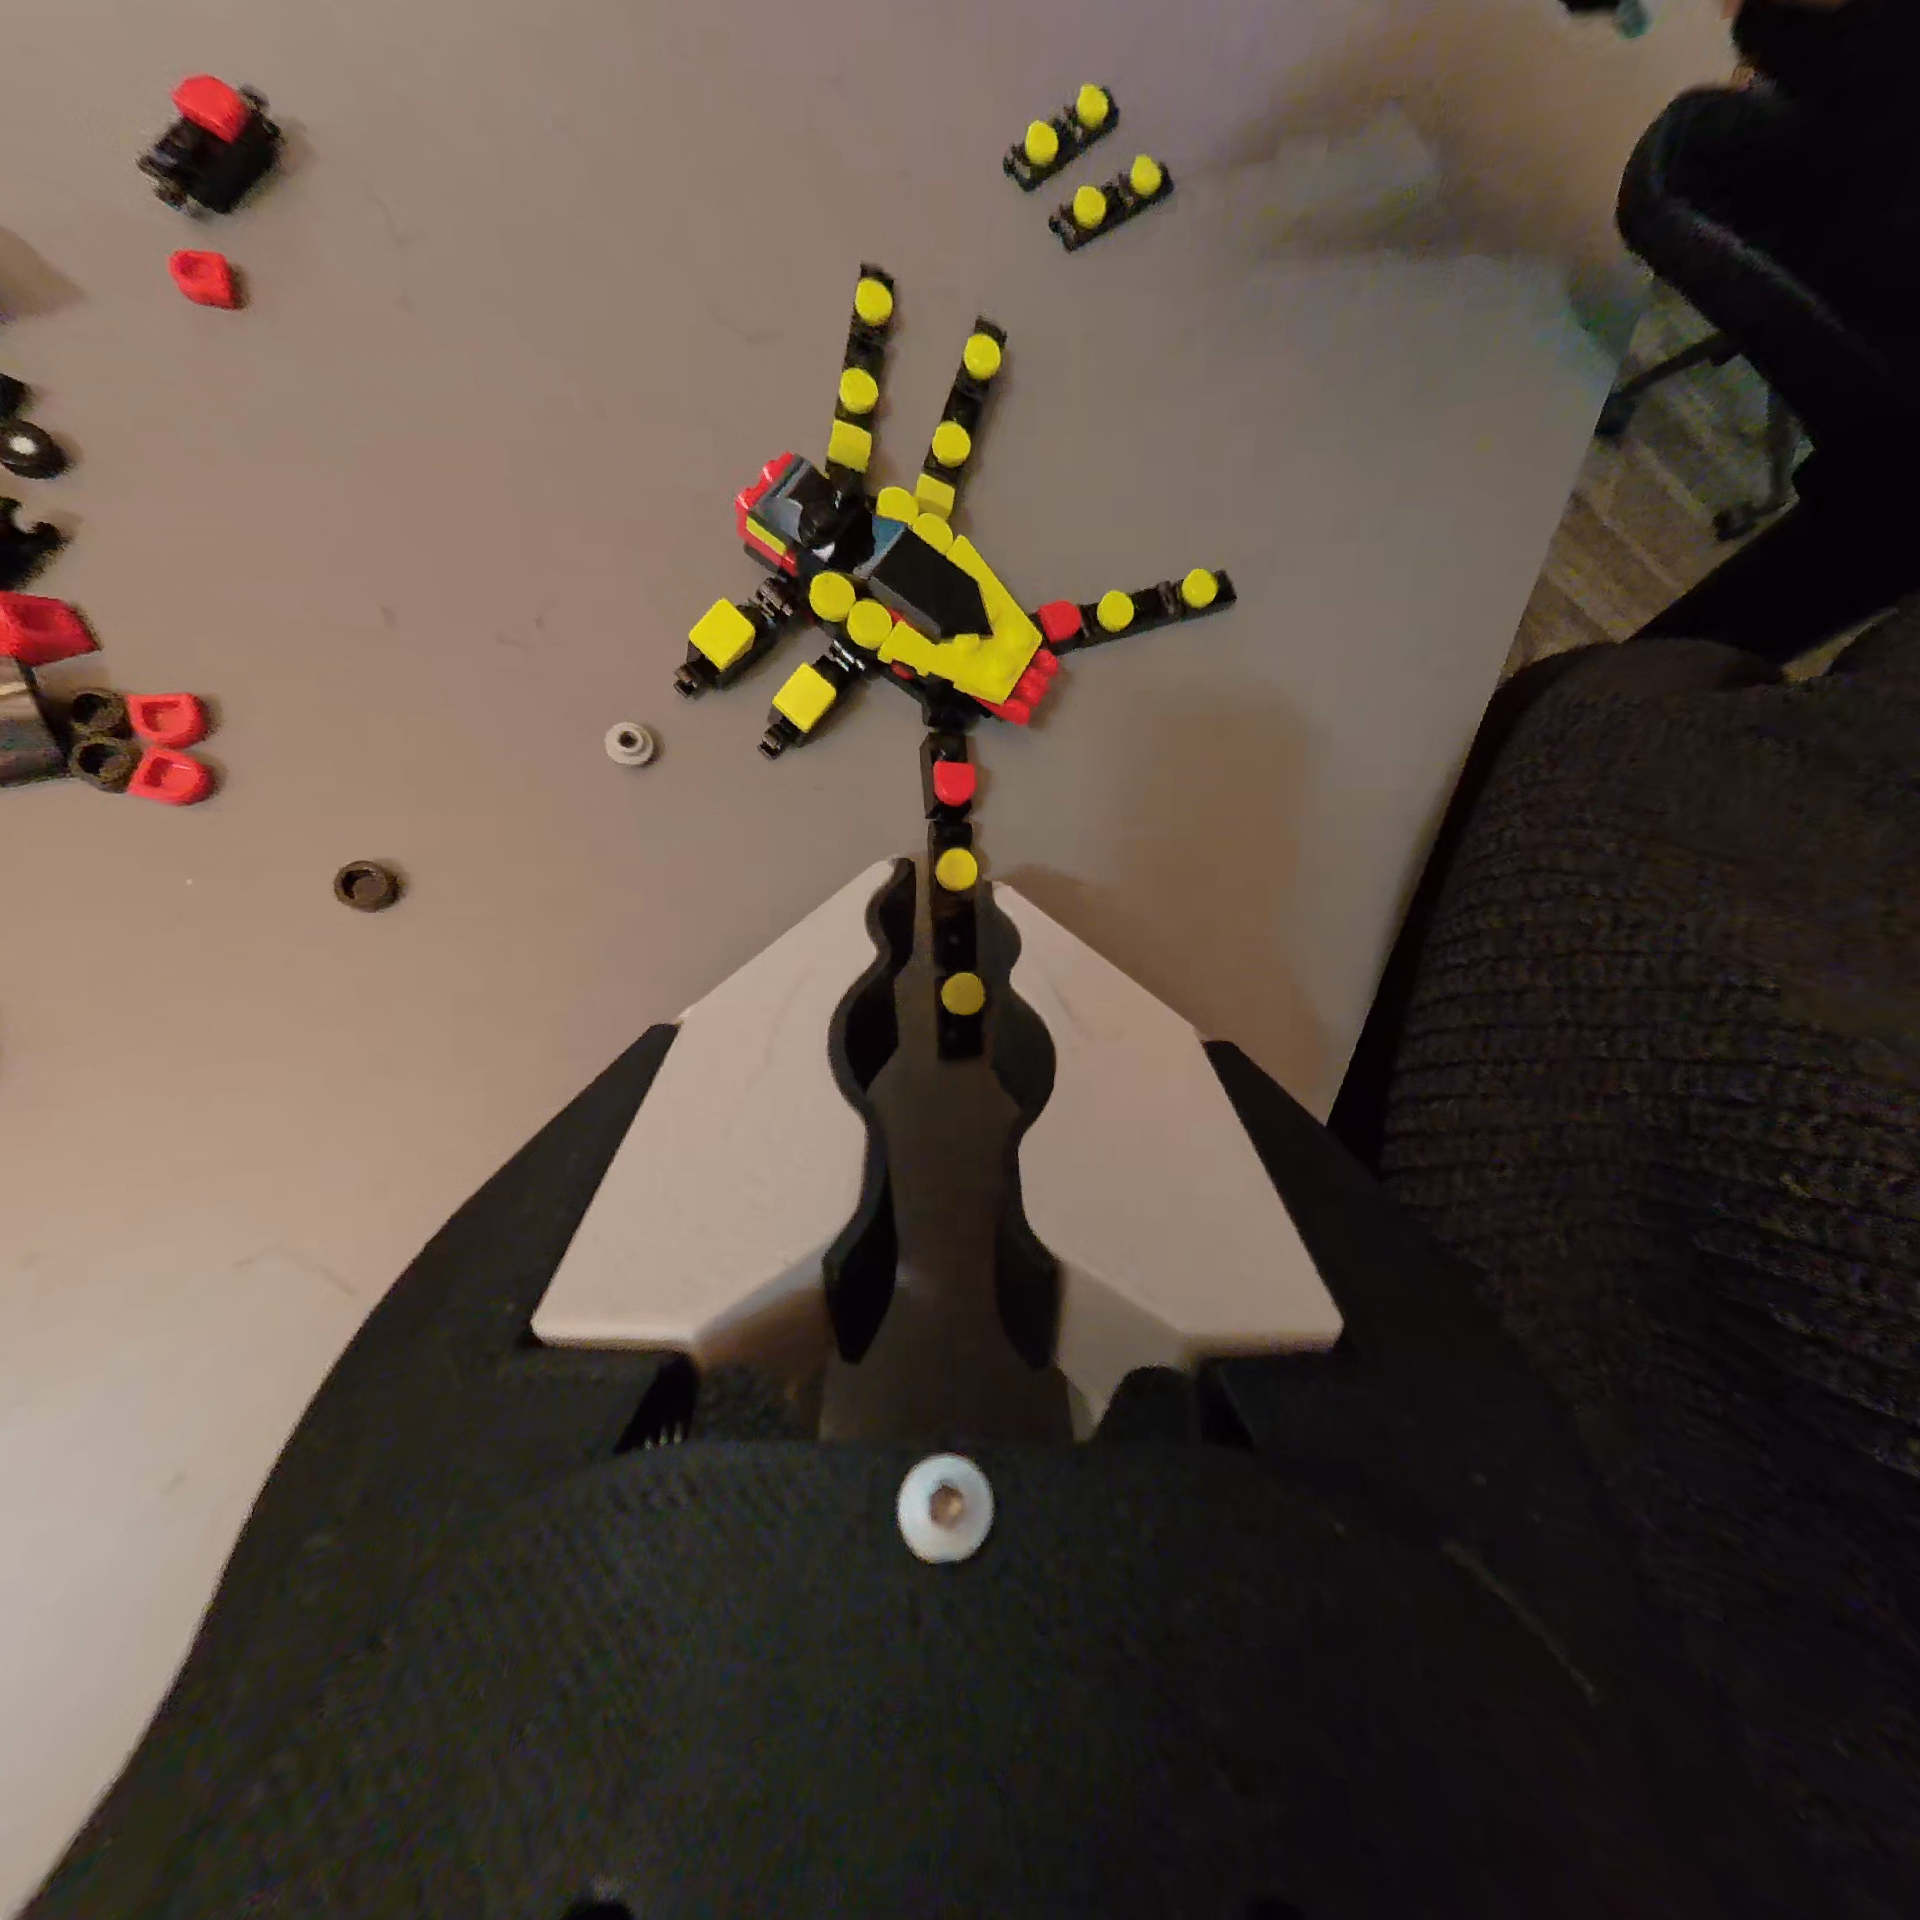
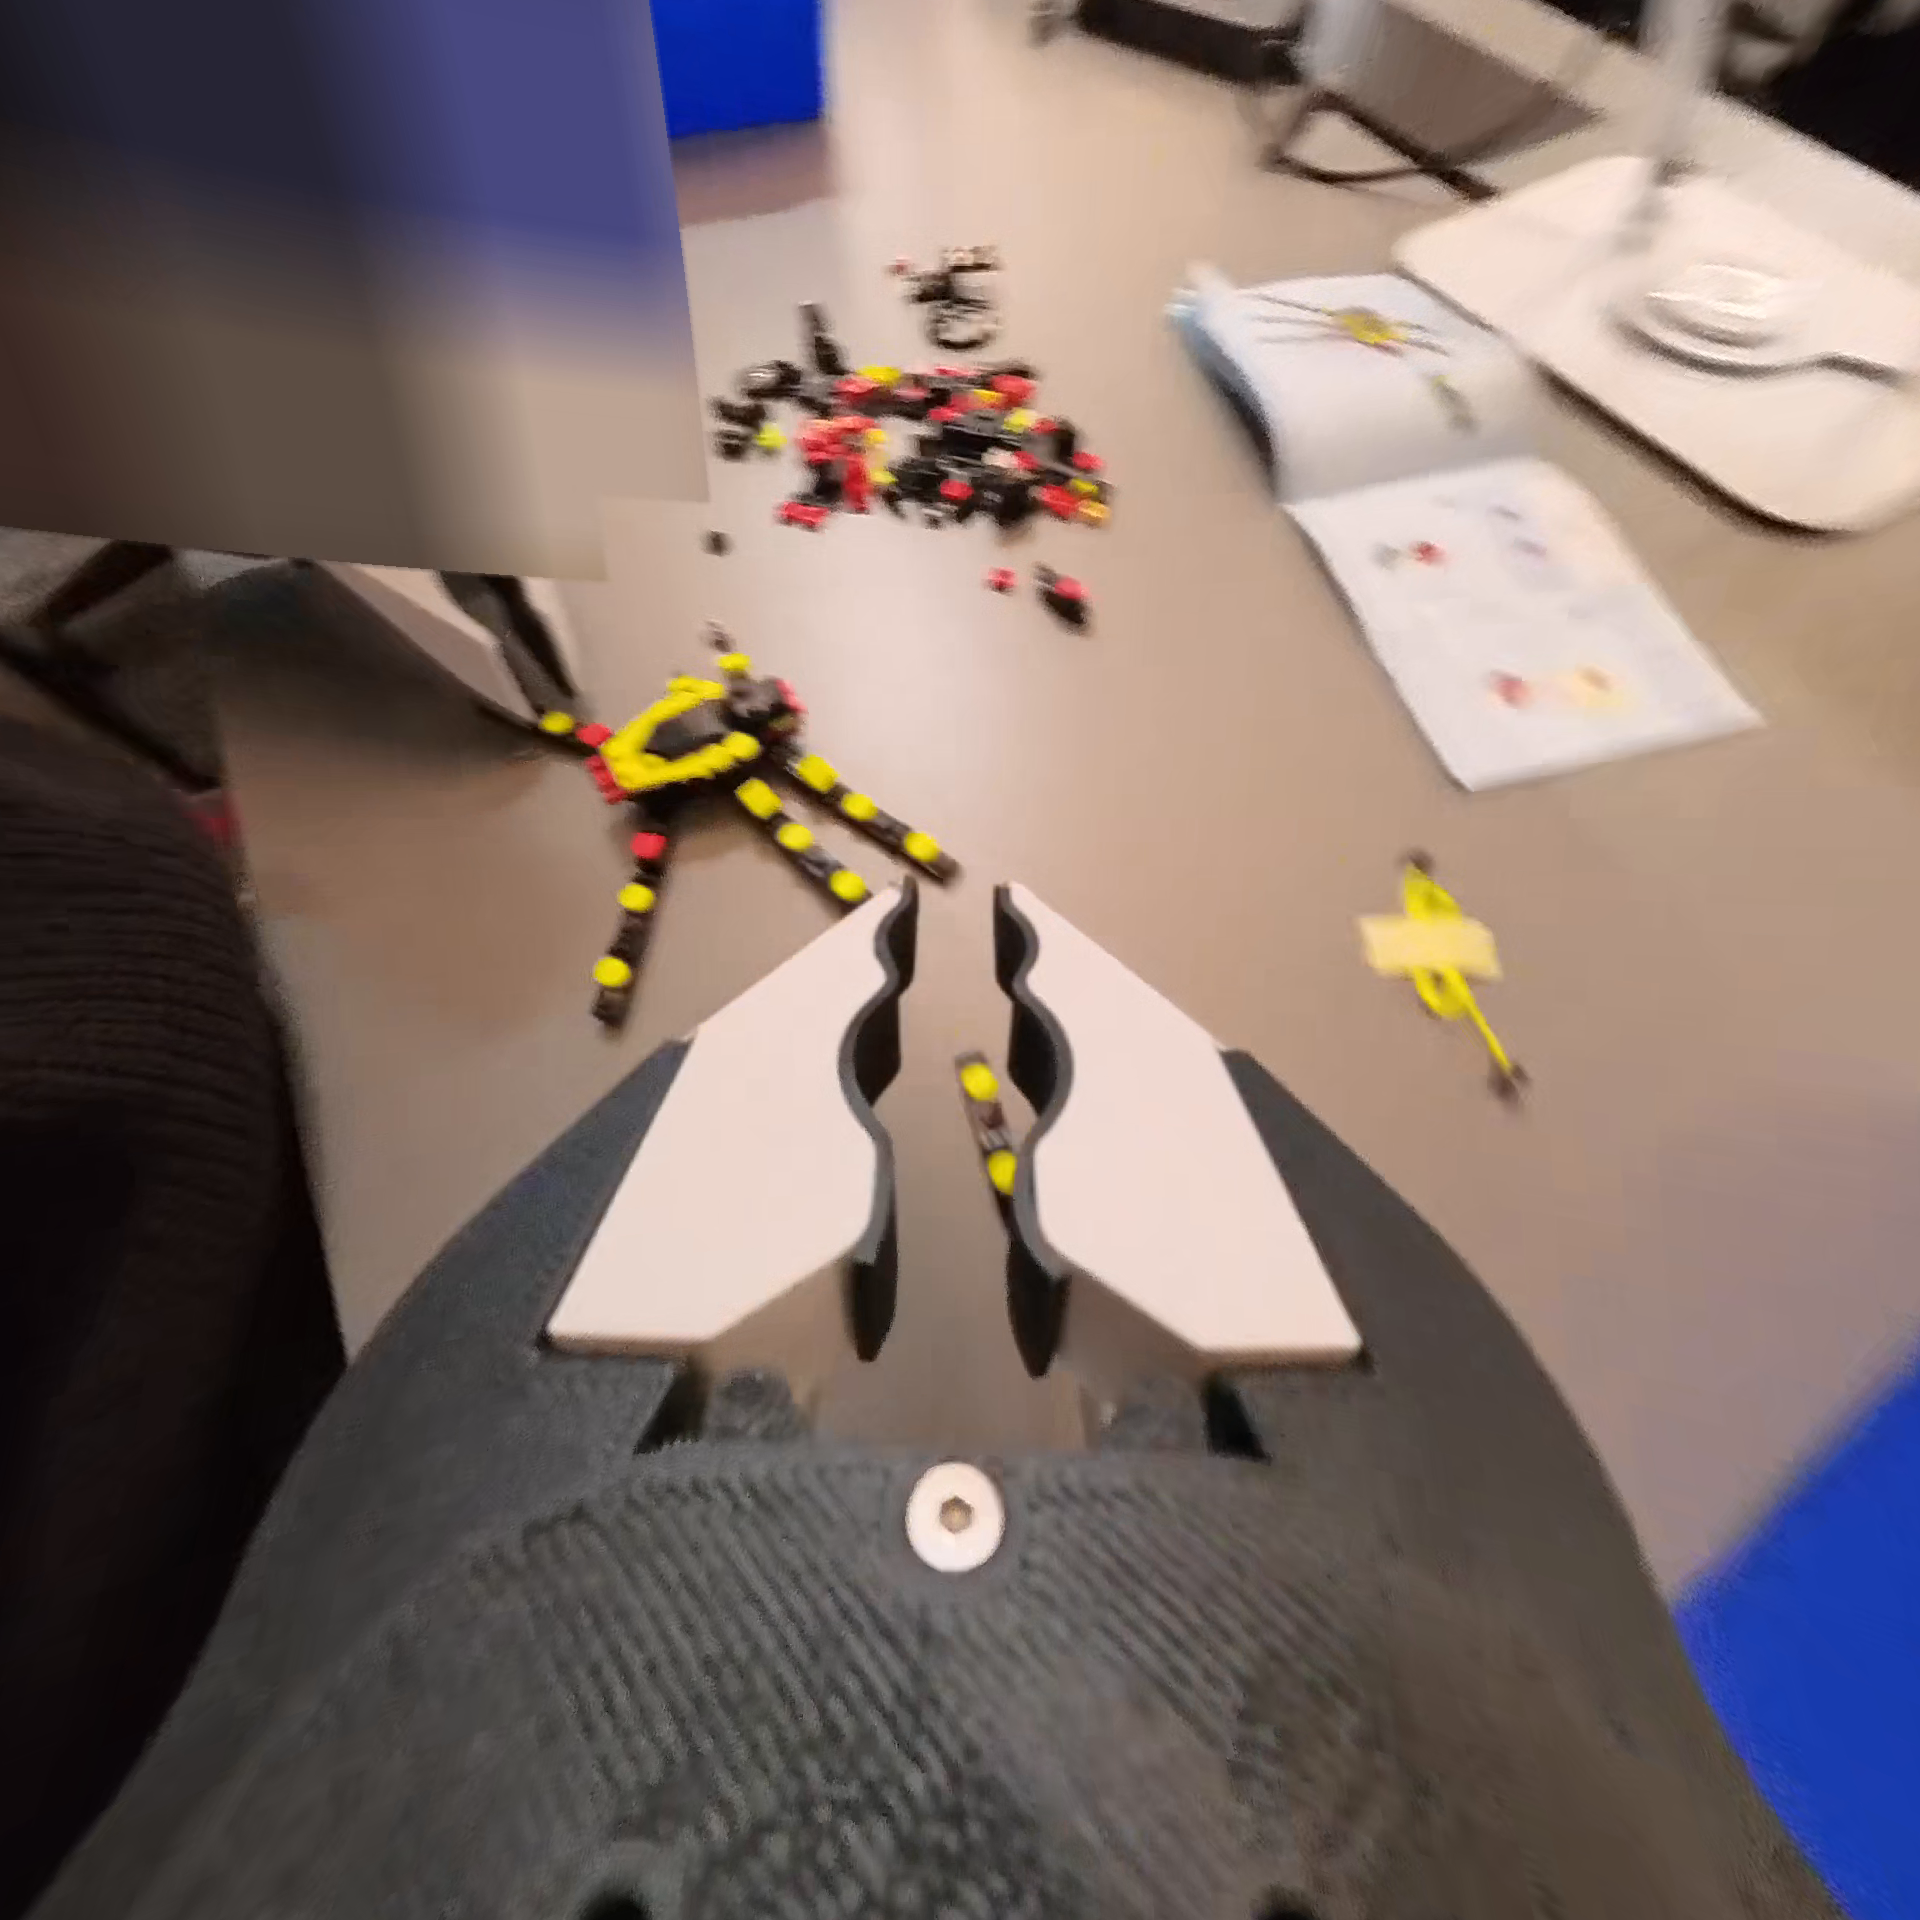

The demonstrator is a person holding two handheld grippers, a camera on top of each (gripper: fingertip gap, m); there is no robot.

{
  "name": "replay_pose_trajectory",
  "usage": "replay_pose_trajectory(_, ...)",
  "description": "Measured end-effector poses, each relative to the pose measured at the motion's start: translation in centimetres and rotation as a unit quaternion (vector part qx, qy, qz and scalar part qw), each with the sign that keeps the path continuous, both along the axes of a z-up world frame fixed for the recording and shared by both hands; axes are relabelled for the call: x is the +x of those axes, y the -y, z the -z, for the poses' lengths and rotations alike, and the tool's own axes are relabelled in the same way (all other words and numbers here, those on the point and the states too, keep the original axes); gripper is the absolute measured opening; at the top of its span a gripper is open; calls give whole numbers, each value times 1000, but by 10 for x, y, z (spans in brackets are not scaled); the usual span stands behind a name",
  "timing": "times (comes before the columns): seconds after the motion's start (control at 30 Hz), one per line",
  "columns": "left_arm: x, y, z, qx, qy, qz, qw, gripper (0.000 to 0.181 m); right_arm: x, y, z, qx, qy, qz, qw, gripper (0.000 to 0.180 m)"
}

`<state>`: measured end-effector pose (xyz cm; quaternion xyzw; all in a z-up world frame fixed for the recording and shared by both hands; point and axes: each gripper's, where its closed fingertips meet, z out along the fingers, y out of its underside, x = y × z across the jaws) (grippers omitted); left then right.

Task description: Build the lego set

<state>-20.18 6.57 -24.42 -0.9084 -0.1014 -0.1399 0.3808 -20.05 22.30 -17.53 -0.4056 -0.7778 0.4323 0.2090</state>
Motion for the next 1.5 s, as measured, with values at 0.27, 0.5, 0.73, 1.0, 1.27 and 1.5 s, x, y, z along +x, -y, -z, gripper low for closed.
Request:
replay_pose_trajectory(0.27,-19,-9,-27,75,40,-50,995,11,31,-34,35,20,76,60,995,19)
replay_pose_trajectory(0.5,-26,-9,-33,93,44,-70,992,10,26,-31,71,122,114,26,986,22)
replay_pose_trajectory(0.73,-21,-8,-32,90,37,-60,993,11,27,-23,76,94,135,13,986,6)
replay_pose_trajectory(1.0,-18,-9,-36,98,41,-59,993,10,12,26,32,4,60,-13,998,6)
replay_pose_trajectory(1.27,-65,9,-41,105,18,-183,977,11,5,130,21,2,4,-127,992,6)
replay_pose_trajectory(1.5,-69,20,-47,117,12,-201,973,11,25,166,48,24,74,-155,985,6)
